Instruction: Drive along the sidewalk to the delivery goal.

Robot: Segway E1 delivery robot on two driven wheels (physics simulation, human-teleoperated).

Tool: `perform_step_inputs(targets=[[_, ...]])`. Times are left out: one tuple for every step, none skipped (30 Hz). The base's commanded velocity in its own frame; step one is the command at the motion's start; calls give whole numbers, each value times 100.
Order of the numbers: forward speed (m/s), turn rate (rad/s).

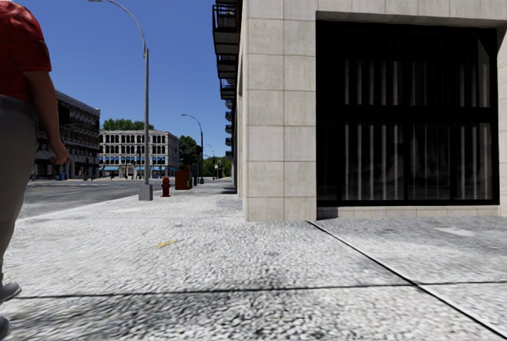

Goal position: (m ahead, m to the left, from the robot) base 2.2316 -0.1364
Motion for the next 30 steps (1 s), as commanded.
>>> perform_step_inputs(targets=[[115,0],[115,0],[115,0],[115,0],[115,0],[115,0],[115,0],[115,0],[115,0],[115,-2],[115,-17],[115,-17],[115,-25],[115,-31],[115,-33],[115,-34],[115,-34],[115,-35],[115,-38],[115,-39],[115,-39],[115,-39],[115,-39],[115,-39],[115,-39],[115,-39],[115,-39],[115,-39],[115,-36],[115,-31]])
